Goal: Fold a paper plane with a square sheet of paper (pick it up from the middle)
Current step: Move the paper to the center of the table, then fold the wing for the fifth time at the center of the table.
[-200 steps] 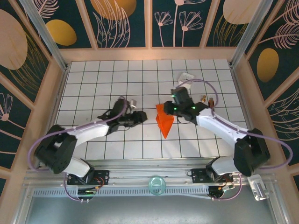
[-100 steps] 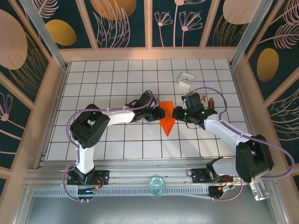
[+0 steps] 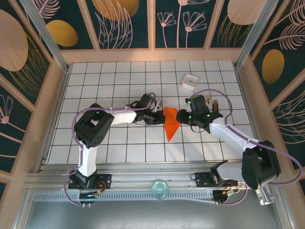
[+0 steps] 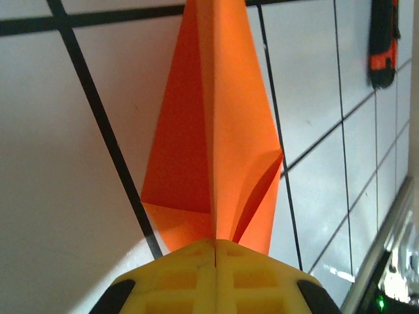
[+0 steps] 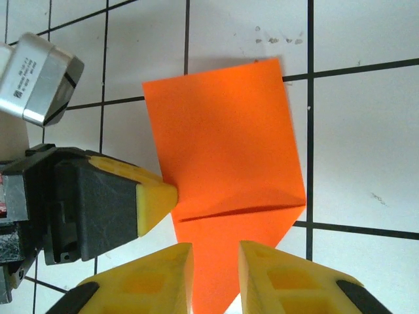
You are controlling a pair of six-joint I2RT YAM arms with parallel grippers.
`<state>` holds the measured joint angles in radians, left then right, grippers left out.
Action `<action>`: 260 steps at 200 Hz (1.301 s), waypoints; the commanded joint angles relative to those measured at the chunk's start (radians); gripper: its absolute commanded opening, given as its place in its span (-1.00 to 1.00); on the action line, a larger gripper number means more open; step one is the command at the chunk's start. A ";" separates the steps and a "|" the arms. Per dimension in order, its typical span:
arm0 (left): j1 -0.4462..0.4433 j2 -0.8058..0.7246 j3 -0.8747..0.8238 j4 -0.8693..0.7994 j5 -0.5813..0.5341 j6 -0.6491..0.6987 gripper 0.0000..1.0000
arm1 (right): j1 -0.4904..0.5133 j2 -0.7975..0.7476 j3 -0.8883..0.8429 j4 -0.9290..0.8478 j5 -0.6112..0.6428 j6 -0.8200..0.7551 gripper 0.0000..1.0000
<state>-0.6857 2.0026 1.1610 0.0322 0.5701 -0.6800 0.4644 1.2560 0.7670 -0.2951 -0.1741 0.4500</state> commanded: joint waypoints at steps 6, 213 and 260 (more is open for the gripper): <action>0.031 -0.065 -0.034 -0.117 0.179 0.176 -1.00 | 0.000 -0.055 -0.038 0.007 -0.042 -0.024 -0.50; -0.043 -0.178 -0.154 -0.052 -0.007 -0.010 -1.00 | 0.031 -0.027 -0.126 0.051 0.007 0.091 -0.34; -0.030 -0.134 -0.143 -0.076 -0.031 0.022 -1.00 | 0.036 -0.025 -0.141 0.057 0.002 0.098 -0.33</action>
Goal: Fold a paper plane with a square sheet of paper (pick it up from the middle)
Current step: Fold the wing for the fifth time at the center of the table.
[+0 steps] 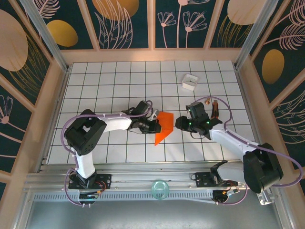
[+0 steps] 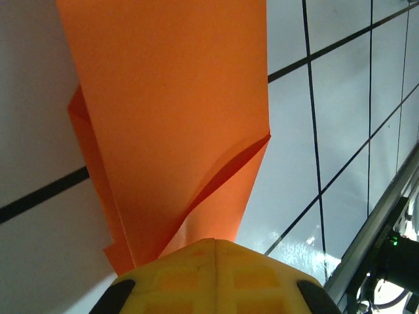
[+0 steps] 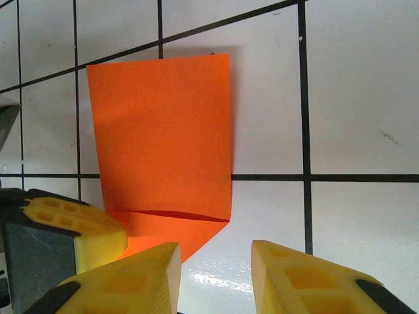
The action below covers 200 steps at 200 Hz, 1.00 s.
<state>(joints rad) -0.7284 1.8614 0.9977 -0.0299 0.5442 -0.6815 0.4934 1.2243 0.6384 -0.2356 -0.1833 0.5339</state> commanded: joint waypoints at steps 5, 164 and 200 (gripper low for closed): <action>0.013 0.005 0.016 -0.006 0.000 0.019 -1.00 | 0.007 0.007 -0.013 -0.003 0.011 0.012 -0.33; 0.064 0.044 -0.124 0.108 0.038 -0.006 -1.00 | 0.039 0.160 -0.057 0.209 -0.160 0.096 -0.29; 0.066 0.051 -0.143 0.125 0.046 -0.011 -1.00 | 0.036 0.223 -0.051 0.243 -0.159 0.099 -0.25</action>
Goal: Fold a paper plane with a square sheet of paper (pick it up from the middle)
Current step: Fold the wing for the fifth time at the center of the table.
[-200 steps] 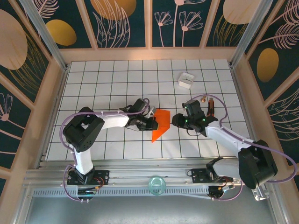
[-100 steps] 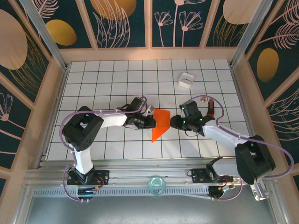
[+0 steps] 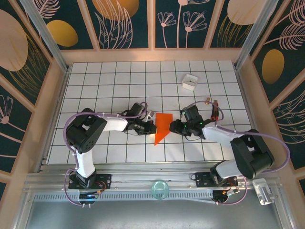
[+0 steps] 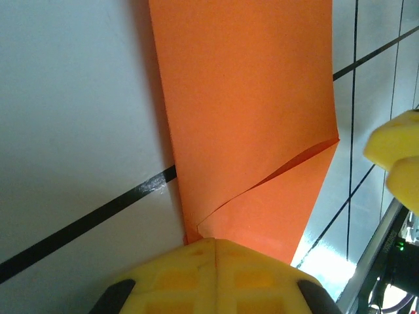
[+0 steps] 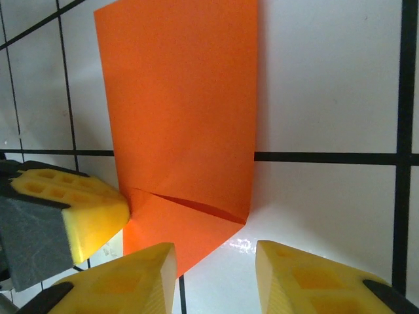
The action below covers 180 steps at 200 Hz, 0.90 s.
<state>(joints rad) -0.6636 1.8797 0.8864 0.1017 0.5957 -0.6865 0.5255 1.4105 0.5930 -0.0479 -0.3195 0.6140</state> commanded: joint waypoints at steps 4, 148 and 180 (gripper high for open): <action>0.002 0.032 -0.032 -0.005 -0.006 -0.007 -1.00 | 0.004 0.042 -0.004 0.057 -0.021 0.017 -0.25; 0.001 0.005 -0.023 -0.010 -0.008 0.005 -1.00 | 0.004 0.097 0.013 0.146 -0.037 0.072 -0.79; -0.007 -0.067 -0.027 -0.002 -0.068 0.027 -0.74 | 0.016 0.068 0.020 0.121 -0.017 0.146 -0.97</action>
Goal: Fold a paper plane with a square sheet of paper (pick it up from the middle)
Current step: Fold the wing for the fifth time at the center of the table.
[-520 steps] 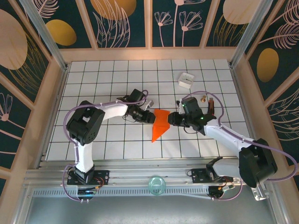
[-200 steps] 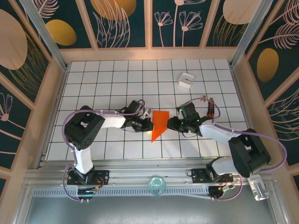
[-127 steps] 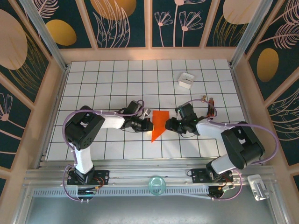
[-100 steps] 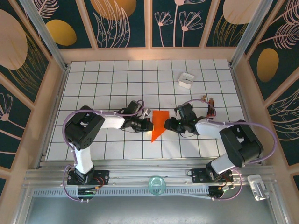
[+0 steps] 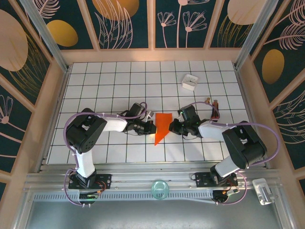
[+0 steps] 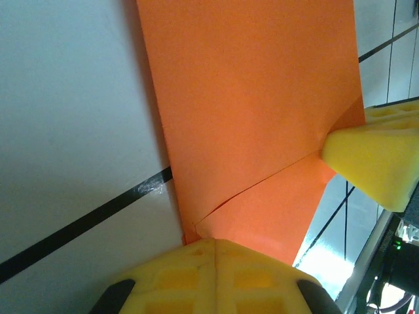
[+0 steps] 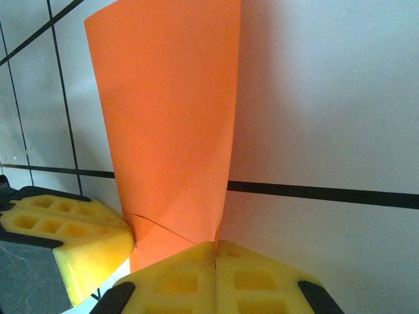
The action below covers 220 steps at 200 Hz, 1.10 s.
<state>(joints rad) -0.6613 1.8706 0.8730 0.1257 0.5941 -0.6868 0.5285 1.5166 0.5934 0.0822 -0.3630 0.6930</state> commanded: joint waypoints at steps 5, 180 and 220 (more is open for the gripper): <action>-0.016 -0.078 -0.018 -0.022 -0.088 0.036 -0.70 | 0.013 -0.043 0.022 -0.018 0.028 0.084 -1.00; -0.341 -0.167 -0.034 0.012 -0.632 0.300 -0.01 | 0.013 -0.098 0.046 -0.044 -0.066 0.395 -1.00; -0.341 -0.129 -0.004 0.001 -0.658 0.321 -0.02 | 0.013 -0.099 0.036 -0.031 -0.076 0.405 -1.00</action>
<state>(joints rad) -1.0008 1.7058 0.8295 0.1333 -0.0177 -0.4023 0.5350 1.4342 0.6331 0.0219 -0.4198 1.0733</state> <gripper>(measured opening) 0.491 0.042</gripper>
